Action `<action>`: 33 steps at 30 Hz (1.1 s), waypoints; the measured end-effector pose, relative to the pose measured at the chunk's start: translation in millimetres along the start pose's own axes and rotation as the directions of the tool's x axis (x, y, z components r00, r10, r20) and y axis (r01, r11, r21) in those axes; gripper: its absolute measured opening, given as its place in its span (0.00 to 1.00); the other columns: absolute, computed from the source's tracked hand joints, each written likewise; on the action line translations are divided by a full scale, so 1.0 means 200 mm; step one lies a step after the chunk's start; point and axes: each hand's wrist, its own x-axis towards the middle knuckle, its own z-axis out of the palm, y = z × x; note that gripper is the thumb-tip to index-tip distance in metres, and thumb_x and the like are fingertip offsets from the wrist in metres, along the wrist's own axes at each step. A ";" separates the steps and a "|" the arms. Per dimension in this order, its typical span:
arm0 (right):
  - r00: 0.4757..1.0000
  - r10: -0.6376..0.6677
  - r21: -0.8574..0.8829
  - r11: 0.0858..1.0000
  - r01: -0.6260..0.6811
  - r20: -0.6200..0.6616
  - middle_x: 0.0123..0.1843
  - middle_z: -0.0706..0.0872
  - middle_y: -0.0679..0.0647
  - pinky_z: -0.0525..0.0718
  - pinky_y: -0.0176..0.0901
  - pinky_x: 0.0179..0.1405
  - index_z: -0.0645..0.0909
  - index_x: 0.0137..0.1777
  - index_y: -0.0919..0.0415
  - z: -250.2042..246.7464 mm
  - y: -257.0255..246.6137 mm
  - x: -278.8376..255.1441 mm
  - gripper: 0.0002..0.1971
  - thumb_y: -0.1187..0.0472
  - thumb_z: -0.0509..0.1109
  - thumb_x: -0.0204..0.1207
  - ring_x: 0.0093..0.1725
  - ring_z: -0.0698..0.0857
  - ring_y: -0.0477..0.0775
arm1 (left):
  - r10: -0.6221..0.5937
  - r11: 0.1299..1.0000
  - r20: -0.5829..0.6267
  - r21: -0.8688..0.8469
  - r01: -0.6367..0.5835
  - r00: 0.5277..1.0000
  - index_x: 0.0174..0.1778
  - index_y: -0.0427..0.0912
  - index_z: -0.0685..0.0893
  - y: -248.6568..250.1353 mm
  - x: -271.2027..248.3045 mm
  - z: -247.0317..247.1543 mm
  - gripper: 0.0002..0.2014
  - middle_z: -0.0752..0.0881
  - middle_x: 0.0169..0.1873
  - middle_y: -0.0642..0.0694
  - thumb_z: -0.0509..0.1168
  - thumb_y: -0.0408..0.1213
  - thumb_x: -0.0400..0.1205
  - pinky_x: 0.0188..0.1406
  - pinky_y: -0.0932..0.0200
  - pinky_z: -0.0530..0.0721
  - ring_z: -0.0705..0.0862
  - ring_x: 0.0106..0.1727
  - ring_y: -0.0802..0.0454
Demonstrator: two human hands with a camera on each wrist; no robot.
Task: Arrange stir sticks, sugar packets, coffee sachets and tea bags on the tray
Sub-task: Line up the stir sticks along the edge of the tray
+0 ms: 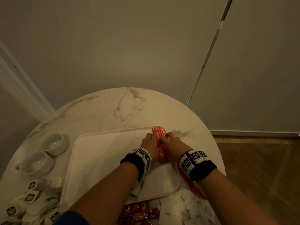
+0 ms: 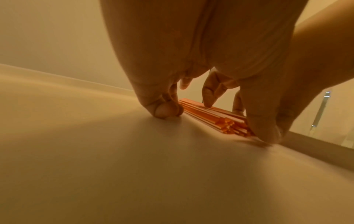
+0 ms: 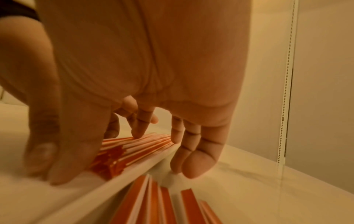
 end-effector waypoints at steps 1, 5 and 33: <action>1.000 0.000 0.009 1.000 0.000 0.001 0.78 0.60 0.59 0.77 0.61 0.69 0.61 0.77 0.50 0.00 0.00 0.00 0.48 0.50 0.84 0.61 0.72 0.70 0.67 | 0.005 1.000 -0.002 0.002 -0.005 1.000 0.83 0.44 0.38 0.00 0.00 0.00 0.69 0.62 0.74 0.41 0.83 0.52 0.59 0.74 0.47 0.69 0.68 0.73 0.42; 1.000 -0.009 0.023 1.000 0.009 -0.008 0.77 0.62 0.58 0.77 0.61 0.69 0.63 0.75 0.49 -0.01 0.00 0.02 0.47 0.47 0.85 0.58 0.71 0.70 0.66 | 0.016 1.000 0.010 -0.010 -0.016 1.000 0.83 0.43 0.40 -0.01 0.00 0.00 0.67 0.62 0.73 0.40 0.84 0.46 0.59 0.72 0.44 0.72 0.68 0.72 0.40; 0.949 0.314 0.227 0.922 -0.315 0.041 0.67 0.70 0.49 0.76 0.48 0.68 0.65 0.76 0.53 0.18 0.32 -0.47 0.46 0.36 0.77 0.60 0.67 0.70 0.51 | 0.166 0.955 -0.014 -0.245 -0.164 0.986 0.72 0.58 0.70 -0.11 -0.66 -0.21 0.28 0.77 0.54 0.58 0.66 0.58 0.77 0.50 0.63 0.81 0.80 0.48 0.60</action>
